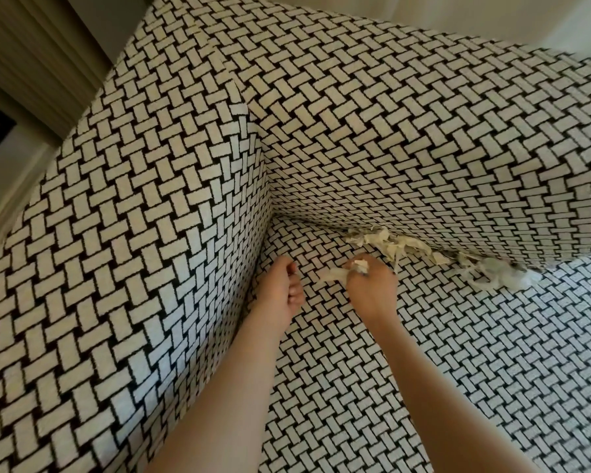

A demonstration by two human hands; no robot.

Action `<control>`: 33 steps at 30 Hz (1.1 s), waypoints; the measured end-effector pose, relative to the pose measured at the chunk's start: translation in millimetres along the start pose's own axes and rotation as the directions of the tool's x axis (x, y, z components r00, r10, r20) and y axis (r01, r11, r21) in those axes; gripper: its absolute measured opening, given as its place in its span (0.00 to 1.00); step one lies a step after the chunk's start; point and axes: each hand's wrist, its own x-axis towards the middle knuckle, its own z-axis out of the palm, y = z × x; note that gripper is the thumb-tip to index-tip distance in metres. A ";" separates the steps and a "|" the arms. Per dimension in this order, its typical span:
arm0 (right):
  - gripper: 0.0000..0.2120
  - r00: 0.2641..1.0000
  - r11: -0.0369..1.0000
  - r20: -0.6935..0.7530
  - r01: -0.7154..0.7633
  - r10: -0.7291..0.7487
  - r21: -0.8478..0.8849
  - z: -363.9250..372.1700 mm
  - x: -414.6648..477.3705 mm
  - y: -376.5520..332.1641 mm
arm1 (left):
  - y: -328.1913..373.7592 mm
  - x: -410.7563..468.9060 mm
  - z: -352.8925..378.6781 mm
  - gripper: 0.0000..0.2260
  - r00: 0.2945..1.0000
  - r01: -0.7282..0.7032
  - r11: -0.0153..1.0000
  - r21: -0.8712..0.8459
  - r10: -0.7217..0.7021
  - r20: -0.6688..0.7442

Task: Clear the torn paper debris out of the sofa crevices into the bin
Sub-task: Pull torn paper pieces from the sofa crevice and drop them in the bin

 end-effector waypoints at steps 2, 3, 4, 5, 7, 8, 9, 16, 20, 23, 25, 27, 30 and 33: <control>0.11 0.996 0.988 0.073 -0.069 0.059 0.136 -2.2 -5.9 -0.6 | -6.0 -1.2 6.4 0.12 1.000 0.011 1.000 0.012 -0.011 0.007; 0.09 0.991 0.972 0.103 -0.111 0.091 0.207 -2.4 -8.8 -1.2 | -8.9 -3.1 8.6 0.12 1.000 0.014 1.000 0.019 -0.014 0.007; 0.08 0.983 0.947 0.137 -0.159 0.124 0.279 -3.8 -12.8 -3.2 | -11.8 -5.9 10.0 0.13 1.000 0.016 1.000 0.026 -0.016 0.010; 0.09 0.971 0.913 0.175 -0.216 0.163 0.345 -4.6 -16.2 -5.3 | -13.8 -9.0 11.0 0.13 1.000 0.014 0.999 0.033 -0.015 0.016; 0.10 0.940 0.836 0.241 -0.326 0.240 0.441 -6.7 -21.1 -10.7 | -17.2 -17.0 10.8 0.13 0.999 0.006 0.999 0.038 -0.008 0.033; 0.11 0.922 0.802 0.264 -0.378 0.282 0.462 -8.2 -23.0 -13.5 | -18.8 -21.3 9.8 0.13 0.999 0.001 0.999 0.034 -0.003 0.040; 0.12 0.905 0.783 0.278 -0.419 0.321 0.460 -10.3 -26.7 -14.8 | -21.7 -27.3 7.9 0.14 0.999 -0.004 1.000 0.029 0.003 0.047; 0.14 0.842 0.676 0.428 -0.525 0.327 0.517 -6.5 -60.7 -11.8 | -49.3 -66.6 -6.5 0.13 0.992 -0.030 0.996 0.078 0.020 0.124; 0.16 0.796 0.642 0.528 -0.575 0.296 0.508 2.5 -90.0 -3.0 | -71.8 -93.5 -28.1 0.15 0.987 -0.087 0.995 0.041 0.081 0.137; 0.16 0.787 0.690 0.546 -0.565 0.286 0.452 8.4 -110.2 8.1 | -90.7 -114.9 -48.3 0.13 0.990 -0.126 0.992 0.014 0.124 0.073; 0.17 0.761 0.739 0.597 -0.552 0.256 0.386 9.2 -131.3 12.6 | -106.7 -129.7 -61.9 0.13 0.991 -0.134 0.990 -0.048 0.135 0.024; 0.16 0.767 0.788 0.598 -0.510 0.235 0.344 11.2 -145.9 13.7 | -116.0 -141.2 -68.8 0.16 0.992 -0.121 0.976 -0.183 0.124 0.006; 0.16 0.797 0.876 0.581 -0.389 0.165 0.285 16.8 -173.1 6.7 | -121.9 -167.6 -82.3 0.11 0.986 -0.168 0.909 -0.382 0.157 -0.060; 0.10 0.772 0.905 0.623 -0.349 0.130 0.244 32.5 -196.1 -3.0 | -121.7 -188.0 -102.3 0.14 0.967 -0.256 0.887 -0.384 0.227 -0.119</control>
